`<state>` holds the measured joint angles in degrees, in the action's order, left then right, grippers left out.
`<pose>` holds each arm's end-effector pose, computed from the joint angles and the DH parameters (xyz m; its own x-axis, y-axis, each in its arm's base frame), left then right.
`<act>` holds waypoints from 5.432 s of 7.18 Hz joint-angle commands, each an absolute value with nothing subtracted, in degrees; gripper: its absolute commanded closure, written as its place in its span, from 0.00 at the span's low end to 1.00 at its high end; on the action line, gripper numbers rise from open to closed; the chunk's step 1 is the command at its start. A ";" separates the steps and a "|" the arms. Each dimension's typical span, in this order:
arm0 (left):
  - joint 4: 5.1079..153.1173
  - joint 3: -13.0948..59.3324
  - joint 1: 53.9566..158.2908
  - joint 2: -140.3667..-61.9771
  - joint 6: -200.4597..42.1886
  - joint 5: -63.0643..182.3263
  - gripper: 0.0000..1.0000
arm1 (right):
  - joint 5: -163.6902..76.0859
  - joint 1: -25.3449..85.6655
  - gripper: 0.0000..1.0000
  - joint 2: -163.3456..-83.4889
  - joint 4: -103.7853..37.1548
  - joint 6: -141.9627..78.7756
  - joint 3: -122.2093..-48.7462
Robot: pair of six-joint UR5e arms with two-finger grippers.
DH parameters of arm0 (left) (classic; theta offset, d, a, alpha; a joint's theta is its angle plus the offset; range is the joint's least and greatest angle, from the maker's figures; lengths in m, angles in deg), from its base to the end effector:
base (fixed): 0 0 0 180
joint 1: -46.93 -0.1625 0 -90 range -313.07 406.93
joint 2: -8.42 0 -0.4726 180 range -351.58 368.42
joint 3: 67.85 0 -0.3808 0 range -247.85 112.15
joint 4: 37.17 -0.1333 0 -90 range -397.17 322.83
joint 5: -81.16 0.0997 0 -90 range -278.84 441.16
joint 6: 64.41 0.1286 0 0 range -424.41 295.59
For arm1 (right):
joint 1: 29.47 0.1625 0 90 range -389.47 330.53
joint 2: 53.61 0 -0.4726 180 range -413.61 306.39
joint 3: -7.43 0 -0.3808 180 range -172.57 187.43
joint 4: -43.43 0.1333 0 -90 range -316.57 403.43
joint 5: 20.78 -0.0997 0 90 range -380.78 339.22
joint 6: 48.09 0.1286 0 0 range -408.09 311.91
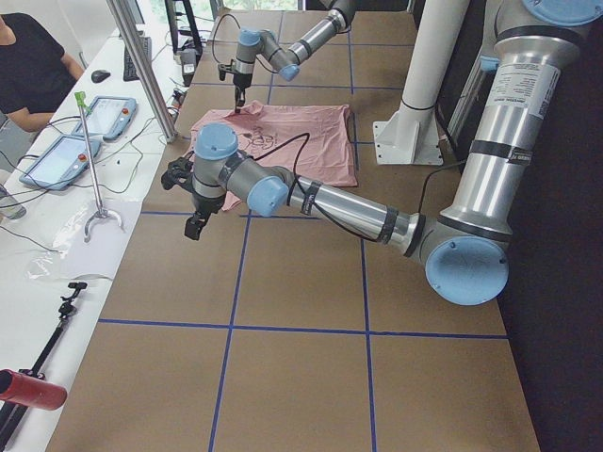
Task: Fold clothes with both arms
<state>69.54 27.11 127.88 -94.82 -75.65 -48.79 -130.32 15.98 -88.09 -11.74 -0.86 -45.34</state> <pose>0.0456 -0.6086 0.5274 0.7110 0.3164 -0.6280 0.0098 0.8886 0.4587 -0.5726 -0.7104 0.3035 0.6377 -0.2645 0.7235 -0.0693 0.9157 0.3958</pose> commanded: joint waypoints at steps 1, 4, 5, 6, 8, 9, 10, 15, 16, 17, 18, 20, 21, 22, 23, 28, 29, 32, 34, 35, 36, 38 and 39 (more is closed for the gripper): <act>69.80 27.07 127.88 -94.85 -76.36 -48.83 0.00 | -128.63 15.88 1.00 -85.70 -11.59 -0.72 -41.46; 69.80 26.63 127.00 -95.72 -77.67 -48.65 0.00 | -129.06 15.53 0.00 -85.34 -11.15 2.41 -42.22; 69.80 26.02 125.08 -96.95 -80.29 -48.22 0.00 | -131.24 15.44 0.00 -85.43 -11.76 8.27 -44.67; 69.80 26.10 122.10 -98.87 -85.79 -43.95 0.00 | -134.83 15.44 0.00 -85.43 -12.29 13.64 -46.78; 69.88 25.58 112.28 -102.74 -103.95 -37.33 0.00 | -139.95 15.70 0.00 -88.04 -30.01 18.52 -58.41; 69.97 24.10 108.05 -105.37 -113.09 -35.57 0.00 | -140.05 16.49 0.00 -92.24 -41.88 18.44 -69.10; 70.84 21.99 102.70 -107.57 -121.01 -30.16 0.00 | -140.40 18.15 0.00 -97.85 -49.22 17.22 -78.35; 87.09 2.65 95.54 -113.74 -126.90 -17.89 0.00 | -143.91 22.82 0.00 -109.50 -55.71 -0.64 -89.06; 88.50 0.20 95.53 -114.88 -126.90 -17.89 0.00 | -143.74 23.00 0.00 -110.20 -55.62 -0.11 -89.60; 90.52 -1.39 95.44 -115.41 -126.90 -17.89 0.00 | -143.74 23.17 0.00 -110.39 -55.62 -0.11 -89.60; 91.06 -1.75 95.36 -115.42 -126.81 -17.89 0.01 | -143.74 23.18 0.00 -110.30 -55.53 -0.11 -89.60; 91.07 -2.19 95.27 -115.24 -126.72 -17.89 0.04 | -143.74 23.18 0.00 -110.56 -54.31 0.07 -89.60; 91.15 -2.20 95.09 -115.15 -126.72 -17.89 0.04 | -143.74 23.18 0.00 -110.56 -54.22 0.07 -89.60; 91.07 -2.20 94.92 -114.98 -126.72 -17.98 0.04 | -143.74 23.18 0.00 -110.56 -54.21 0.07 -89.60; 91.07 -2.11 94.92 -114.89 -126.81 -17.98 0.08 | -143.74 23.18 0.00 -110.48 -54.21 0.07 -89.60; 91.07 -1.93 94.92 -115.24 -126.63 -18.06 1.00 | -143.74 23.18 0.00 -110.56 -54.21 0.16 -89.51; 90.80 -1.76 94.92 -115.24 -126.81 -18.15 1.00 | -143.74 23.18 0.00 -110.56 -54.21 0.16 -89.51; 86.79 1.21 95.70 -115.76 -126.98 -21.20 1.00 | -143.74 23.18 0.00 -110.74 -54.13 0.16 -89.51; 73.72 7.19 96.23 -121.01 -128.64 -23.51 1.00 | -143.74 23.18 0.00 -110.74 -54.04 0.16 -89.69; 72.53 6.95 95.97 -124.26 -134.48 -23.51 1.00 | -143.74 23.18 0.00 -111.00 -53.52 0.07 -89.60; 72.87 3.99 94.06 -128.21 -139.41 -23.51 1.00 | -143.65 23.18 0.00 -111.52 -53.42 0.16 -89.78; 76.80 -7.50 90.80 -137.52 -148.22 -23.25 1.00 | -143.65 23.18 0.00 -112.40 -53.42 -0.28 -89.95; 81.00 -11.73 90.70 -138.26 -149.12 -22.99 1.00 | -143.65 23.18 0.00 -112.58 -53.42 -0.11 -90.13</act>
<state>76.93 -5.99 91.43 -135.62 -146.47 -23.25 -143.66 23.18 -112.24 -53.43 -0.11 -89.93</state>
